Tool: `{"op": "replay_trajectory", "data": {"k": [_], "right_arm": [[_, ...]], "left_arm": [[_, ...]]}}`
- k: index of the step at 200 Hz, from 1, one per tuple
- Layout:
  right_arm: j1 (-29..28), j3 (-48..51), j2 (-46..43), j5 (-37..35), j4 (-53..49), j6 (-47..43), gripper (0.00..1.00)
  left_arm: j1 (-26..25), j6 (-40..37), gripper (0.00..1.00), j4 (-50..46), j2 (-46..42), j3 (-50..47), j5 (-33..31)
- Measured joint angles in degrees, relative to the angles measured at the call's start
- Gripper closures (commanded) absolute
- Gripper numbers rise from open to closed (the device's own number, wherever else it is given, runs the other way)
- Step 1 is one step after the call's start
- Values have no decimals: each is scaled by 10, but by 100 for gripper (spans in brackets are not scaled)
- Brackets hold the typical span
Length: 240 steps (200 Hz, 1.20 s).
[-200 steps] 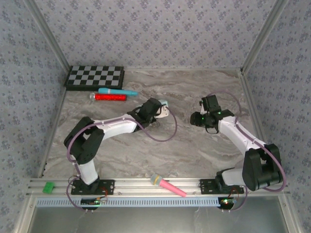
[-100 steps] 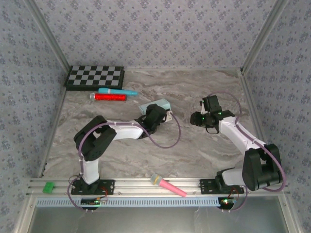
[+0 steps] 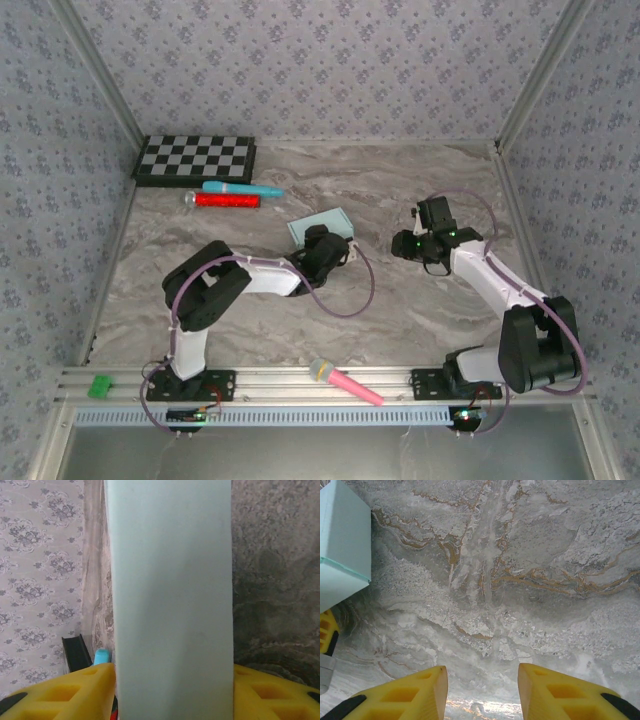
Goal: Fold the paper box
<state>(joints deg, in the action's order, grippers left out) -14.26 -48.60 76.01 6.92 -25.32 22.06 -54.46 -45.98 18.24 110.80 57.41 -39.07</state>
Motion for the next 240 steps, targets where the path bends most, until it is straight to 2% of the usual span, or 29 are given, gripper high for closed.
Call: {"op": "replay_trajectory", "data": {"k": [27, 71, 85, 118, 193, 219, 240], "right_arm": [[0, 0, 0, 0, 1, 0, 57], [0, 0, 0, 0, 3, 0, 57], [1, 0, 0, 0, 3, 0, 57], [1, 1, 0, 0, 3, 0, 57], [2, 6, 3, 4, 8, 0, 57], [3, 6, 8, 4, 10, 0, 57], [3, 6, 13, 4, 14, 0, 57]], "left_arm": [[-2, 7, 28, 2, 1, -3, -1], [-7, 13, 15, 16, 0, -10, -10], [-7, 15, 1, 19, -2, -10, -19], [-4, 29, 1, 8, -14, -9, -2], [-7, 93, 1, -102, -95, -6, 85], [3, 136, 1, -125, -146, -3, 108], [33, 194, 1, -137, -199, -4, 139]]}}
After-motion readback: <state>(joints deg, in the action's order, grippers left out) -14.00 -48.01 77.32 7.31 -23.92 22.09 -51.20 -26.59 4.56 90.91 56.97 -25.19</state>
